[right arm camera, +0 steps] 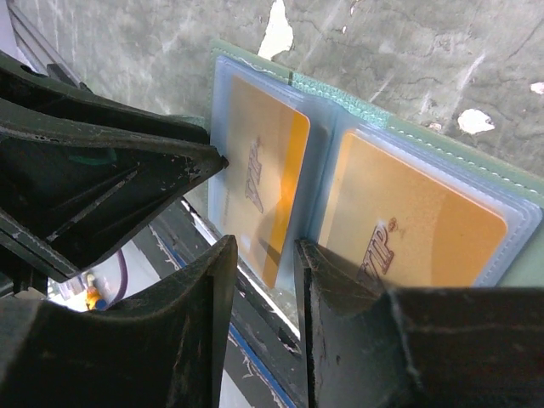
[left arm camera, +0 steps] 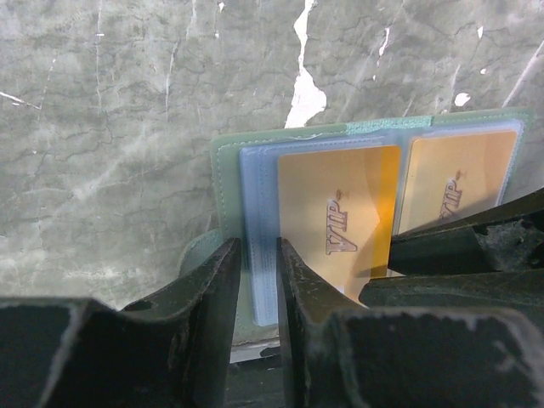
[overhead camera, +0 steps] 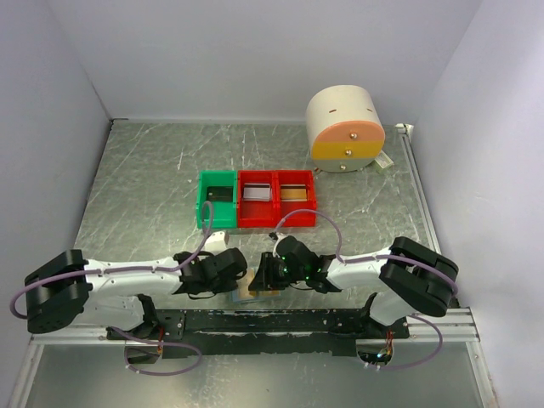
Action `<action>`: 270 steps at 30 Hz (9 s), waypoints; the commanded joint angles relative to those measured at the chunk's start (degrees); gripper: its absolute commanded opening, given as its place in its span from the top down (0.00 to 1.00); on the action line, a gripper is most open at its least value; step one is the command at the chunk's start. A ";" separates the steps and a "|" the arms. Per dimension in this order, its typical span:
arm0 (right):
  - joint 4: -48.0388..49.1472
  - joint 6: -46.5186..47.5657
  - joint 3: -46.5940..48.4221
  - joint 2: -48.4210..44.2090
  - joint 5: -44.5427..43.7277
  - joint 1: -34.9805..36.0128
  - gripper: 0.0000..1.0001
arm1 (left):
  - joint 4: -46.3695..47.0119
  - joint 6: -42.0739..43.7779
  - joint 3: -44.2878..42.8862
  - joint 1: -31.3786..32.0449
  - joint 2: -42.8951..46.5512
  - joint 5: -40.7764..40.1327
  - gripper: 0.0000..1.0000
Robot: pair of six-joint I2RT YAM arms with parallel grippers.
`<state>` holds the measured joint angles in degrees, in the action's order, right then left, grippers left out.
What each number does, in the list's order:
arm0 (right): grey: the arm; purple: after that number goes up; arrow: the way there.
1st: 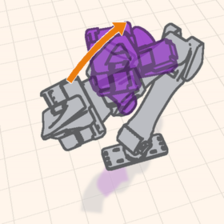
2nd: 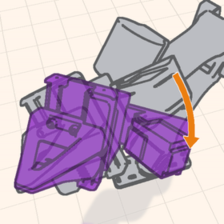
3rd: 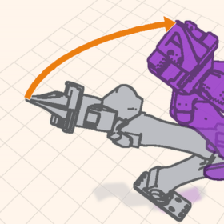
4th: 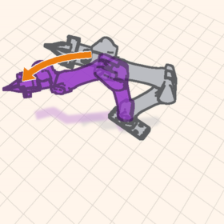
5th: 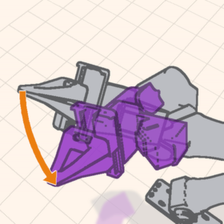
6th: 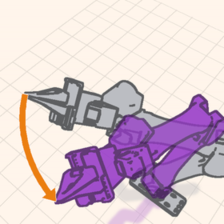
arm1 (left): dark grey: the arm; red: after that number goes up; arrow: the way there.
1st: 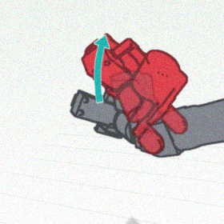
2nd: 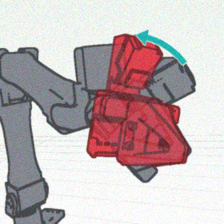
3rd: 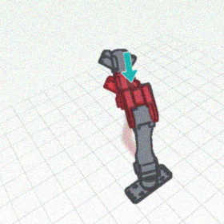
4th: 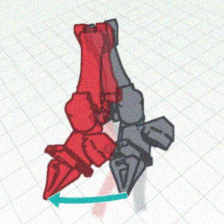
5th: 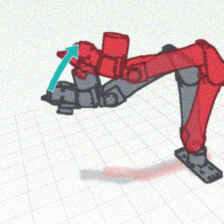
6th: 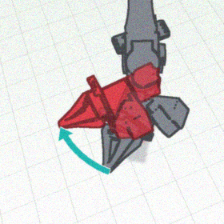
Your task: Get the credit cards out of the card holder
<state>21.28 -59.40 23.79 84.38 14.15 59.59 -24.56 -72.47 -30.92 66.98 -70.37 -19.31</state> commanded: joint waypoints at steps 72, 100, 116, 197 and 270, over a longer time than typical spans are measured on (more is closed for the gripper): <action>3.81 -0.24 -4.46 -1.68 5.63 -6.92 0.97 | 9.73 1.49 -0.23 2.55 -5.66 0.62 0.68; 7.29 -1.24 -8.82 -5.02 8.95 -11.98 0.99 | 5.28 1.48 -1.31 2.19 -6.55 -0.42 0.73; 16.76 -3.60 -6.50 4.82 12.78 -12.12 0.85 | 4.85 3.06 -3.71 2.10 -10.04 0.46 0.75; -9.07 43.22 1.68 -35.99 -11.07 -18.60 1.00 | 0.78 2.26 3.86 1.66 18.19 -3.06 0.10; -15.76 74.52 23.36 -3.18 4.84 -37.64 1.00 | -17.15 16.81 -1.67 2.10 32.37 -17.22 0.03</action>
<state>4.73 13.02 46.94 80.73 18.59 21.76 -41.71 -56.12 -32.14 68.84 -35.83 -34.33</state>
